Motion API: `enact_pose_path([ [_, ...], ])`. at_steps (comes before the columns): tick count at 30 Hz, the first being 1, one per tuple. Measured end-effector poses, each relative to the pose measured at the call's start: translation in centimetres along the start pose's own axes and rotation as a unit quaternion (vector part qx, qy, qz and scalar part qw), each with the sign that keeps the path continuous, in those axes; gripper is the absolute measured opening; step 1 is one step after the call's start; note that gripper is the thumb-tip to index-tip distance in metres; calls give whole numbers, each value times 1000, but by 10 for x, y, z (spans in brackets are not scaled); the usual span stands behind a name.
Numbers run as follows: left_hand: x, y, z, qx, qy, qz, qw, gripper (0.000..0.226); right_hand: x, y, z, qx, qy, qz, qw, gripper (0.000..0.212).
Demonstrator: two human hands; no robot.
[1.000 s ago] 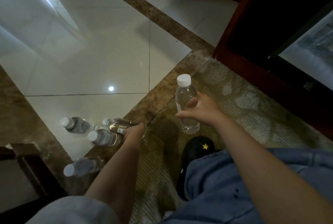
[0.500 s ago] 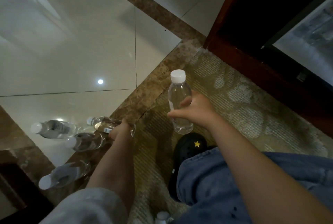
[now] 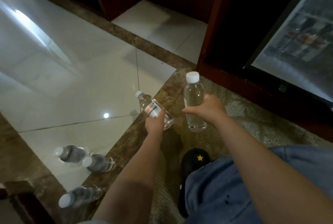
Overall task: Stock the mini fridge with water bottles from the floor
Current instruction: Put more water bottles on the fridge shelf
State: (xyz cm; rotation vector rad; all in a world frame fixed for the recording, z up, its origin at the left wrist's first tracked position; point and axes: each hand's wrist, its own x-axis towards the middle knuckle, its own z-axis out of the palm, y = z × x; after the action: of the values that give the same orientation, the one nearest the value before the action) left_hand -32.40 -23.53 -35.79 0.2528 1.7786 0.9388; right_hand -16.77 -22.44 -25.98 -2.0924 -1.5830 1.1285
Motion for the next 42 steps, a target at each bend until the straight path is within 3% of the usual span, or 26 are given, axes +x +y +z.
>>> enact_pose_path([
  [7, -59, 60, 27, 24, -85, 135, 987, 40, -21, -7, -72, -12, 114, -17, 993, 73],
  [12, -115, 106, 57, 73, -163, 260, 949, 18, -40, -3, -132, 30, 191, -24, 981, 73],
  [17, -180, 140, 106, 93, -233, 320, 913, 11, -56, 20, -199, 54, 249, -24, 967, 70],
  [20, -210, 149, 142, 100, -272, 327, 899, 43, -63, 40, -234, 77, 286, -9, 955, 72],
  [21, -219, 151, 155, 105, -283, 329, 895, 44, -65, 48, -244, 84, 296, -1, 951, 73],
  [24, -239, 145, 194, 122, -325, 327, 879, 17, -69, 78, -267, 92, 316, 39, 944, 83],
  [26, -248, 136, 221, 131, -346, 322, 872, 23, -69, 102, -277, 83, 327, 59, 940, 86],
  [32, -248, 103, 287, 147, -382, 306, 860, 26, -59, 169, -294, 143, 345, 110, 921, 80],
  [36, -235, 94, 313, 160, -357, 348, 852, 40, -38, 183, -305, 166, 377, 97, 906, 87],
  [42, -208, 97, 343, 142, -314, 413, 843, 63, 3, 173, -347, 287, 479, 18, 829, 74],
])
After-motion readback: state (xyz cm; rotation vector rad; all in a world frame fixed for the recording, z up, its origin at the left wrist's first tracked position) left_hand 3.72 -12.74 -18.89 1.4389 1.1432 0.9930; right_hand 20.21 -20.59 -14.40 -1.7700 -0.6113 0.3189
